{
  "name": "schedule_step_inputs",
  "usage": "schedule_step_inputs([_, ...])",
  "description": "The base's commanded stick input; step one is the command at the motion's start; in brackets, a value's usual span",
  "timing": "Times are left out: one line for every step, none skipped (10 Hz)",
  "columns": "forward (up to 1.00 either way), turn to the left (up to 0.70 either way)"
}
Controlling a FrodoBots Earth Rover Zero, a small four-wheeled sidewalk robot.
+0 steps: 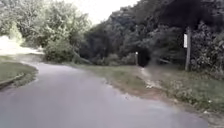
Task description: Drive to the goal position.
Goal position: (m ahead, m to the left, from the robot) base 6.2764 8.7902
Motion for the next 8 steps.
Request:
schedule_step_inputs([1.00, 0.08])
schedule_step_inputs([1.00, 0.00])
schedule_step_inputs([1.00, 0.00])
schedule_step_inputs([1.00, 0.00])
schedule_step_inputs([1.00, 0.00])
schedule_step_inputs([1.00, 0.00])
schedule_step_inputs([1.00, 0.27])
schedule_step_inputs([1.00, 0.27])
